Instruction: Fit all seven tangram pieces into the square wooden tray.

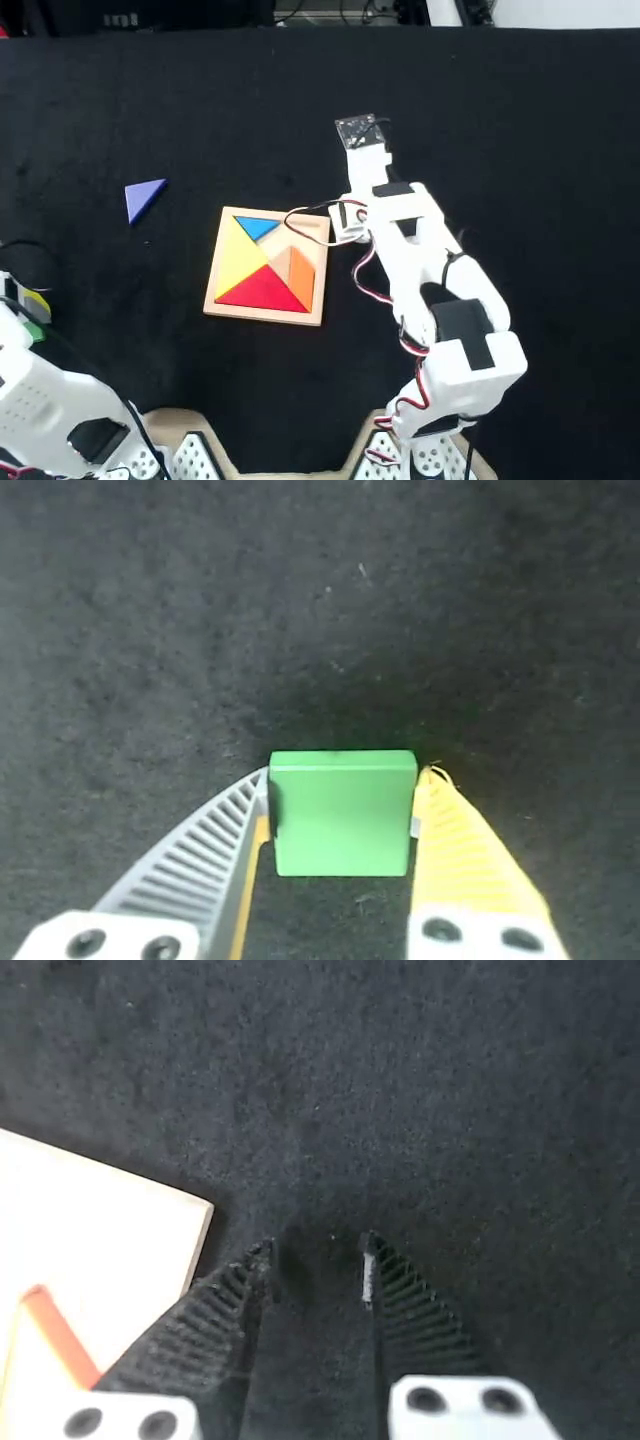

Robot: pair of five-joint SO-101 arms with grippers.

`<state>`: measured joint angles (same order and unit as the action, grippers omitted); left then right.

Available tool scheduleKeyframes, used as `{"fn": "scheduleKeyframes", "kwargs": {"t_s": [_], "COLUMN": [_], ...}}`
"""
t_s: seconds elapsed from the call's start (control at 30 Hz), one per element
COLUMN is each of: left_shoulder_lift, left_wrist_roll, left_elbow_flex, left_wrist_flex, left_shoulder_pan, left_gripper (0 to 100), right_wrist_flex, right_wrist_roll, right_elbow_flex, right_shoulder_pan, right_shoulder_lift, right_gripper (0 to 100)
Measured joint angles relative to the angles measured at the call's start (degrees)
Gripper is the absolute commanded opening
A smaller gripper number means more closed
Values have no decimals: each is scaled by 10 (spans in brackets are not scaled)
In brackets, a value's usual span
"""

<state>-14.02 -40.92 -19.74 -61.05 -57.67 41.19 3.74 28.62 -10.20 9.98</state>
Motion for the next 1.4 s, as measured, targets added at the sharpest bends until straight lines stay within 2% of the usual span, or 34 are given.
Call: {"fn": "scheduleKeyframes", "kwargs": {"t_s": [0.3,0.43,0.63,0.77,0.87,1.0,1.13,1.27,1.4], "left_shoulder_lift": [2,4,66,126,152,153,107,39,4], "left_wrist_roll": [0,0,0,-8,9,134,329,512,600], "left_elbow_flex": [-8,21,142,229,258,262,231,195,193], "left_wrist_flex": [-3,-88,-252,-299,-308,-305,-250,-144,-88], "left_shoulder_pan": [6,30,132,233,333,469,578,637,687], "left_gripper": [29,29,29,29,29,29,29,29,30], "right_wrist_flex": [0,0,13,15,15,15,11,10,10], "right_wrist_roll": [1,1,1,1,1,-34,-44,-44,-45], "right_elbow_flex": [0,0,-11,-24,-40,-51,-51,-51,-51], "right_shoulder_pan": [0,0,4,33,65,103,105,105,105], "right_shoulder_lift": [0,0,0,0,4,4,4,4,4], "right_gripper": [141,141,141,141,141,141,141,141,141]}}
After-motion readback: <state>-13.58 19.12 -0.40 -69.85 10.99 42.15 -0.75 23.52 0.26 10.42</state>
